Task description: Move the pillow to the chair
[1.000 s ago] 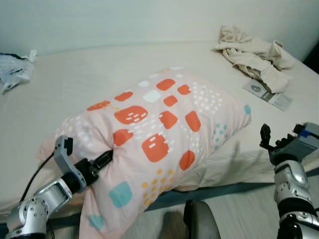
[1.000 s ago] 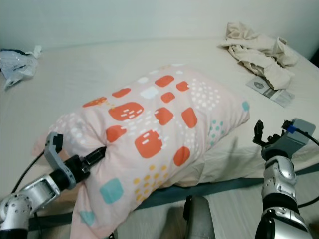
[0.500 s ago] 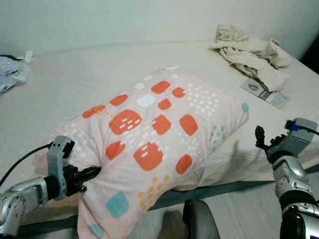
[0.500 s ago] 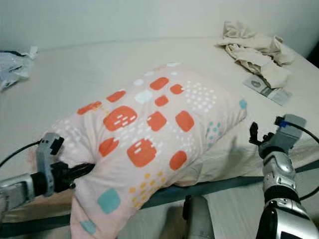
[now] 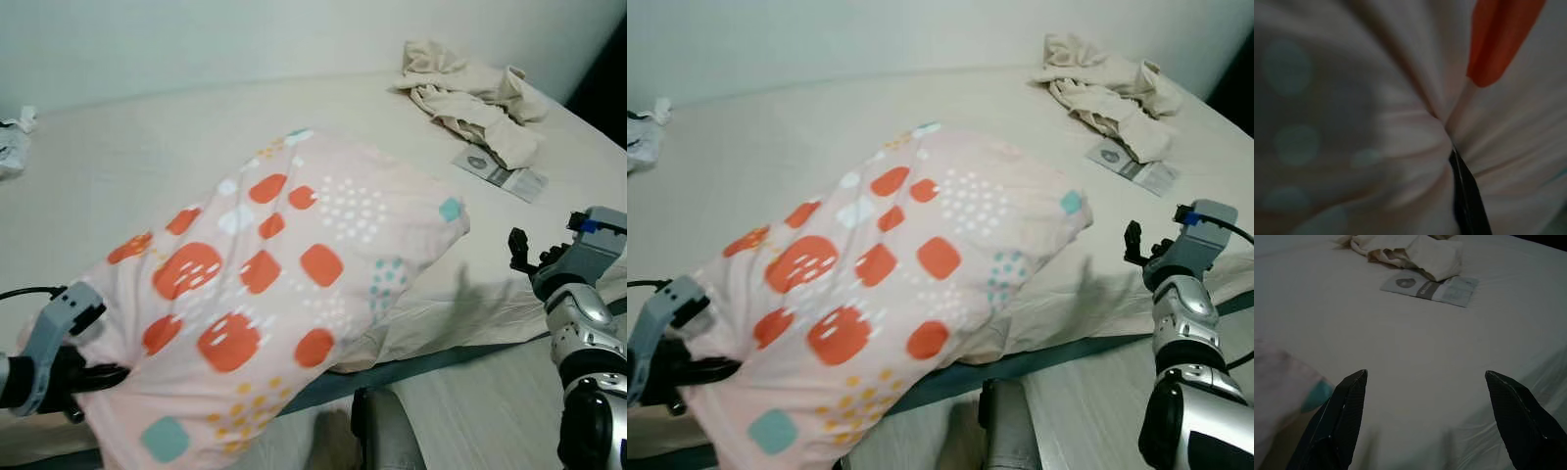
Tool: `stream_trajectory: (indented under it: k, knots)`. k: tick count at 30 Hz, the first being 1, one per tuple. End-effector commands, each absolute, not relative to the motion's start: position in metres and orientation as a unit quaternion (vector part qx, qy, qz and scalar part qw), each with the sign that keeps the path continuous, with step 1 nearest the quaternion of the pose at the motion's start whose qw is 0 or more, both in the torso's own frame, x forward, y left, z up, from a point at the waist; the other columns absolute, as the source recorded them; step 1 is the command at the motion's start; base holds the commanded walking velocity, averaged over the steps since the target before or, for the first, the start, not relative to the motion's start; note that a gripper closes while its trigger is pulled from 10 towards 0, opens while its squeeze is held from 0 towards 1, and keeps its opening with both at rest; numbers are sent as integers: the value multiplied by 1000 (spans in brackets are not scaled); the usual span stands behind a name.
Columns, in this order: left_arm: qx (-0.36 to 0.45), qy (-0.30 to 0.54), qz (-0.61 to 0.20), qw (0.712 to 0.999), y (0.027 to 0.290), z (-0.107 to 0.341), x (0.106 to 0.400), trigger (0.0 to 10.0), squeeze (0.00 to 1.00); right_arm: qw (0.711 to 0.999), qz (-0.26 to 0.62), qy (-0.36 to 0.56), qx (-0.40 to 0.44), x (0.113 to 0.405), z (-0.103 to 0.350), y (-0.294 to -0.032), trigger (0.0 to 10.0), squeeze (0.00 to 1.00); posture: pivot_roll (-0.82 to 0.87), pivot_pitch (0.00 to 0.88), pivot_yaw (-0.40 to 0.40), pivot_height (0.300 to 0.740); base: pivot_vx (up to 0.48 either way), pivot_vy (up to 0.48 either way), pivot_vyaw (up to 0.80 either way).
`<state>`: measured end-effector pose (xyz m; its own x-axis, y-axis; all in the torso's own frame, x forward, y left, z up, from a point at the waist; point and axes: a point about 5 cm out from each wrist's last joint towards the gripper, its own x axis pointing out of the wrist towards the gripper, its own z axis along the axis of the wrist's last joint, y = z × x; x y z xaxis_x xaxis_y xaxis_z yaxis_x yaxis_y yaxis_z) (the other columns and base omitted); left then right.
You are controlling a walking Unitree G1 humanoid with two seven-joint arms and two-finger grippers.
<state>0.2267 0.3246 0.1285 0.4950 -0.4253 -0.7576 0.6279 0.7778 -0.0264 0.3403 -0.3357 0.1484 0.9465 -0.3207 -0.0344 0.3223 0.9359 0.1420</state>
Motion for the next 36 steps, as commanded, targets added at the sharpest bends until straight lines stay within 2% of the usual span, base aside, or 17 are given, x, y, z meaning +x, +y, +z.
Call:
stream_trajectory:
  k: [1, 6, 8, 10, 11, 13, 14, 16, 17, 18, 19, 20, 21, 22, 30, 32, 36]
  knots:
    - [196, 451, -256, 832, 351, 124, 218, 0, 0, 982, -169, 19, 78, 337, 142, -338, 10000, 0, 89, 180, -66, 566, 0, 0, 0]
    - [242, 431, -239, 836, 354, 127, 225, 0, 0, 982, -167, 15, 83, 339, 145, -338, 10000, 0, 89, 185, -61, 566, 0, 0, 0]
    - [224, 353, -237, 877, 339, 132, 243, 0, 0, 982, -153, 23, 110, 344, 145, -332, 10000, 0, 82, 188, -53, 566, 0, 0, 0]
    - [165, 281, -260, 909, 315, 133, 254, 0, 0, 982, -113, 44, 142, 352, 141, -315, 10000, 0, 81, 192, -48, 566, 0, 0, 0]
    - [165, 281, -260, 909, 315, 133, 254, 0, 0, 982, -113, 44, 142, 352, 141, -315, 10000, 0, 81, 192, -48, 566, 0, 0, 0]
    - [118, 230, -271, 927, 294, 129, 260, 0, 0, 980, -52, 65, 182, 362, 136, -290, 10000, 0, 74, 197, -44, 566, 0, 0, 0]
    - [106, 216, -269, 933, 287, 126, 262, 0, 0, 977, -25, 69, 199, 366, 136, -279, 10000, 43, 74, 199, -45, 566, 0, 0, 0]
    - [102, 209, -267, 935, 283, 124, 263, 0, 0, 976, -11, 69, 208, 369, 136, -273, 10000, 43, 74, 199, -45, 566, 0, 0, 0]
    - [95, 206, -269, 936, 277, 120, 263, 0, 0, 971, 16, 74, 225, 372, 136, -262, 10000, 365, 77, 199, -50, 566, 0, 0, 0]
    - [95, 206, -269, 936, 277, 120, 263, 0, 0, 971, 16, 74, 225, 372, 136, -262, 10000, 365, 77, 199, -50, 566, 0, 0, 0]
    - [92, 203, -270, 937, 273, 117, 263, 0, 0, 967, 50, 81, 236, 375, 135, -248, 10000, 541, 81, 200, -56, 566, 0, 0, 0]
    - [88, 201, -272, 937, 269, 114, 263, 0, 0, 962, 79, 90, 245, 377, 134, -237, 10000, 639, 84, 201, -61, 566, 0, 0, 0]
    - [86, 198, -270, 938, 267, 113, 262, 0, 0, 958, 102, 98, 251, 378, 132, -228, 10000, 843, 85, 202, -63, 566, 0, 0, 0]
    - [84, 194, -266, 940, 266, 112, 262, 0, 0, 955, 119, 106, 249, 378, 130, -221, 10000, 1000, 90, 204, -71, 566, 0, 0, 0]
    - [77, 191, -253, 945, 263, 105, 254, 0, 0, 942, 166, 156, 245, 372, 114, -205, 10000, 1000, 98, 215, -72, 566, 0, 0, 0]
    - [74, 197, -257, 943, 259, 102, 249, 0, 0, 933, 188, 198, 232, 364, 101, -201, 10000, 1000, 109, 219, -76, 566, 0, 0, 0]
    - [70, 197, -263, 942, 256, 102, 247, 0, 0, 939, 171, 211, 211, 360, 94, -210, 10000, 1000, 117, 223, -81, 566, 0, 0, 0]
